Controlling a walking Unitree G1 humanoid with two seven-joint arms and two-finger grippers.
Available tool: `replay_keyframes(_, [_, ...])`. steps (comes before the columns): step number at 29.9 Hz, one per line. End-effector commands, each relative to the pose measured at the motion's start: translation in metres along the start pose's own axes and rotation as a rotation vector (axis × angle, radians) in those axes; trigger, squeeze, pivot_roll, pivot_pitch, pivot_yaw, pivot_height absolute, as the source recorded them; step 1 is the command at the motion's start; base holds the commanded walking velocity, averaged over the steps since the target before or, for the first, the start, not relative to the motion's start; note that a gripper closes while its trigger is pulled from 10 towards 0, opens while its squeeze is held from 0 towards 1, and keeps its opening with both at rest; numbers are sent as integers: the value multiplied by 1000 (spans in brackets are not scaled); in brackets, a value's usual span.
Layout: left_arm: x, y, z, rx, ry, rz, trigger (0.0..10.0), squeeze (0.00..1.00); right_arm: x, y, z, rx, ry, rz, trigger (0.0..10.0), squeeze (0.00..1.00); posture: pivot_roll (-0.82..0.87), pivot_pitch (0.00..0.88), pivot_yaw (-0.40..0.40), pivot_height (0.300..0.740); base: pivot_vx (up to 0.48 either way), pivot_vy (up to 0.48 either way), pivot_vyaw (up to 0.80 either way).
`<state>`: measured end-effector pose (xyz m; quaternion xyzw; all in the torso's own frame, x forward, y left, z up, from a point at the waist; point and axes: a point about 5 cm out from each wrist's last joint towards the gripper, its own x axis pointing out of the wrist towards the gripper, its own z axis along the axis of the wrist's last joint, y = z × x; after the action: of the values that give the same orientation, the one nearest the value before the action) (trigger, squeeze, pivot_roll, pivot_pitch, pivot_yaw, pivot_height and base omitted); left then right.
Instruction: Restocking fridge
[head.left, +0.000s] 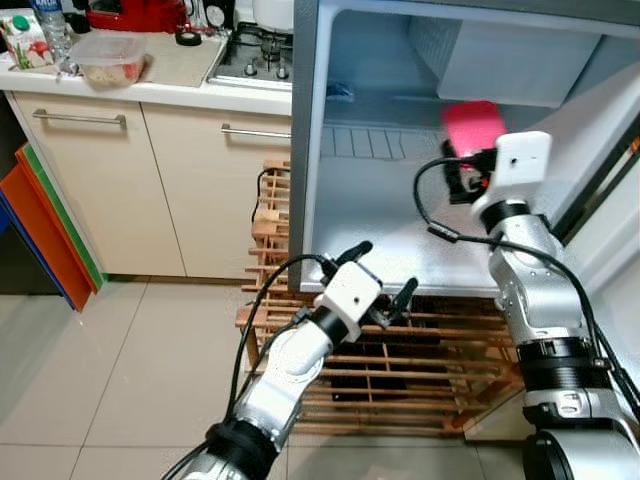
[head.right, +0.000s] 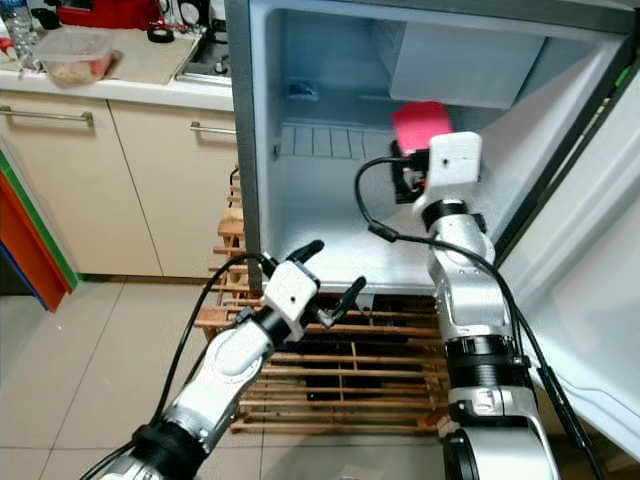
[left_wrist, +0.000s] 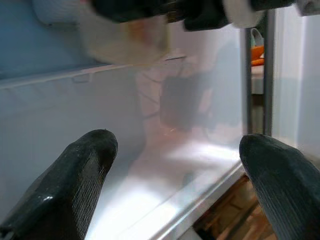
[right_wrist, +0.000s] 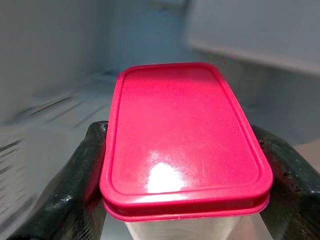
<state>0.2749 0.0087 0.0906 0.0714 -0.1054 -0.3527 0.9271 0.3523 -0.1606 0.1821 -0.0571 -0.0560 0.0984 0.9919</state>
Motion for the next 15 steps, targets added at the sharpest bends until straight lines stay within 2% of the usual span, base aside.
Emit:
replay_keyframes(1, [7, -5, 5, 2, -28, -9, 10000, 0, -2, 2, -1, 24, 13, 35, 0, 63, -69, 2, -109, 740, 0, 0, 0])
replay_keyframes(6, [8, -6, 7, -20, -43, 1, 10000, 0, 1, 11, -2, 44, 19, 69, 0, 59, -58, 6, -112, 740, 0, 0, 0])
replay_keyframes(10, [8, -7, 10, -33, -69, 19, 10000, 0, 12, 28, 11, 47, -40, 129, 0, 59, -49, 9, -117, 740, 0, 0, 0])
replay_keyframes(15, [4, -11, 5, -24, -65, 36, 10000, 0, 25, 39, 26, 19, -108, 146, 0, 59, -39, 22, -126, 740, 0, 0, 0])
